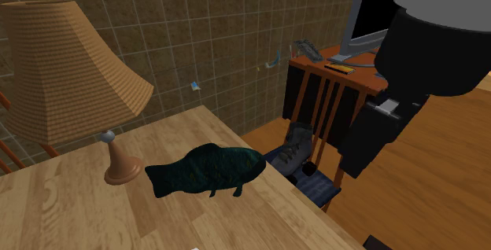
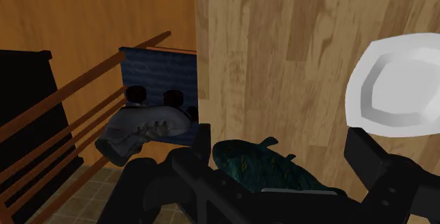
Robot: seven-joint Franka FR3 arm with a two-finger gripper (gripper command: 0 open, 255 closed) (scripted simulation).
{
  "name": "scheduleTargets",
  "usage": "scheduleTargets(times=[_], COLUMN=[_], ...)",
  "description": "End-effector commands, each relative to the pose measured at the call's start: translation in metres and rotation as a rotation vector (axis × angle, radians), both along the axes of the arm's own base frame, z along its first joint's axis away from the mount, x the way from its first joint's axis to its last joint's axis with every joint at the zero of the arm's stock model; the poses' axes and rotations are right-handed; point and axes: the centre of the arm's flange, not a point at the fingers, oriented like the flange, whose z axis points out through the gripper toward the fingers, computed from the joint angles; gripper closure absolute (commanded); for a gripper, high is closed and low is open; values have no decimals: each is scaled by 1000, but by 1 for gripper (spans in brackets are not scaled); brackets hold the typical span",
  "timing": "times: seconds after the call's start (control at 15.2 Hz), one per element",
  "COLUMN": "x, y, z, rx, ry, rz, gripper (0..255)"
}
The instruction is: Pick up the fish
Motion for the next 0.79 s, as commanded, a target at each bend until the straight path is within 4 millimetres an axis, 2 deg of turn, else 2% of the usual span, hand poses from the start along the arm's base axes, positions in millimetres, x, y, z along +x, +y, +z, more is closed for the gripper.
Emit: scheduleTargets(times=[0.0,0.4,0.73], x=[0,61,120], y=[0,-47,-73], z=[0,-32,-61], rx=[0,52,96], ry=[0,4,8], rz=[0,255,467], gripper=[0,0,0])
